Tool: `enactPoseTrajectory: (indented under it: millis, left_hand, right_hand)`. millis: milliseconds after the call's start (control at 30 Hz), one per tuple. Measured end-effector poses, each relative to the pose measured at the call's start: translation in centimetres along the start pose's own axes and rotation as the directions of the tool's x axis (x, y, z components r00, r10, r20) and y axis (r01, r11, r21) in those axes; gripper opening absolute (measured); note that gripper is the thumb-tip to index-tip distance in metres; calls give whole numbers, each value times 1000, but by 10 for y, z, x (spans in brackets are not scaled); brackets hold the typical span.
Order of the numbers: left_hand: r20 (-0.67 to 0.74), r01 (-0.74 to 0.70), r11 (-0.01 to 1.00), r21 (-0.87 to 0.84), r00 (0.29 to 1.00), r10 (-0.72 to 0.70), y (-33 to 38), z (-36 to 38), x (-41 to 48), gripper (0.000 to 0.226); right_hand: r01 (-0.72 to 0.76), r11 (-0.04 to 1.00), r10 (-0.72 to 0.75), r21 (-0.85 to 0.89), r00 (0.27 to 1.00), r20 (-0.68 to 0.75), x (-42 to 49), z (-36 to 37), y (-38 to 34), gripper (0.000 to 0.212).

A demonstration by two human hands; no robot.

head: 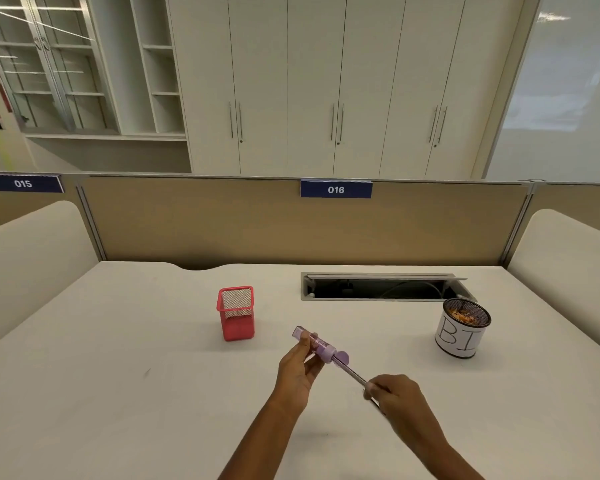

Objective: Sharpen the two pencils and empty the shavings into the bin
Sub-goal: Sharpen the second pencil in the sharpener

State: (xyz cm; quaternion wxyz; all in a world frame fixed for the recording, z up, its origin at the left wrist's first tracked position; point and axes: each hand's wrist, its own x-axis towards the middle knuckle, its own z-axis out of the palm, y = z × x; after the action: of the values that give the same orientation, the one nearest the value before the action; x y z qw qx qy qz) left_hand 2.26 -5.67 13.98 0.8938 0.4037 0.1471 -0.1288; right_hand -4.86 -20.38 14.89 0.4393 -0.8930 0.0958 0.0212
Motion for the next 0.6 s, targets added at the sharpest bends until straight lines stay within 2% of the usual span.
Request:
enactPoseTrajectory:
  millis: [33, 67, 100, 133, 167, 200, 267, 333, 400, 433, 467, 500, 533, 600]
  left_hand:
    - [8, -1, 1000, 11, 1000, 1, 2, 0, 0, 23]
    - [18, 3, 1000, 9, 1000, -3, 3, 1, -1, 24]
    - [28, 12, 1000, -2, 1000, -11, 5, 2, -1, 24]
    - [40, 19, 1000, -7, 999, -19, 6, 2, -2, 25]
    - [45, 22, 1000, -3, 999, -22, 7, 2, -3, 24]
    - [42, 22, 1000, 11, 999, -22, 7, 2, -4, 24]
    - [25, 9, 999, 52, 1000, -11, 4, 0, -5, 23]
    - [1, -9, 996, 89, 1000, 9, -2, -1, -6, 23]
    - [-25, -28, 996, 86, 999, 30, -8, -1, -7, 23]
    - [-39, -39, 997, 70, 998, 42, -10, -1, -7, 22]
    - [-46, -46, 998, 51, 998, 48, -10, -1, -7, 21]
    - [-48, -47, 998, 35, 998, 48, -11, 0, -8, 20]
    - [-46, -44, 999, 18, 998, 44, -10, 1, -8, 20]
    - [-33, -25, 999, -21, 999, 24, -10, 3, -9, 22]
  right_hand:
    - [-176, 945, 142, 276, 980, 138, -1, -4, -4, 30]
    - [-379, 791, 251, 481, 917, 309, -2, -8, -8, 30]
    - [-546, 591, 300, 594, 832, 466, -1, -10, -6, 30]
    - [-646, 430, 302, 630, 761, 574, -1, -13, -6, 29]
    - [-687, 346, 287, 639, 725, 626, 0, -15, -5, 27]
    - [-705, 320, 273, 634, 709, 651, 0, -16, -4, 26]
    - [-673, 401, 271, 622, 736, 621, -2, -17, -6, 26]
    - [-544, 632, 269, 552, 822, 502, -5, -18, -11, 22]
    - [-299, 878, 200, 373, 939, 281, -8, -14, -13, 13]
    - [-152, 958, 120, 242, 982, 145, -8, -11, -12, 10]
    - [-17, 997, 16, 78, 1000, 21, -9, -8, -11, 11]
    - [109, 989, -119, -102, 989, -91, -9, -4, -8, 13]
    - [193, 936, -249, -294, 954, -166, -7, 1, -2, 16]
    - [271, 804, -400, -530, 905, -144, -4, 5, 4, 24]
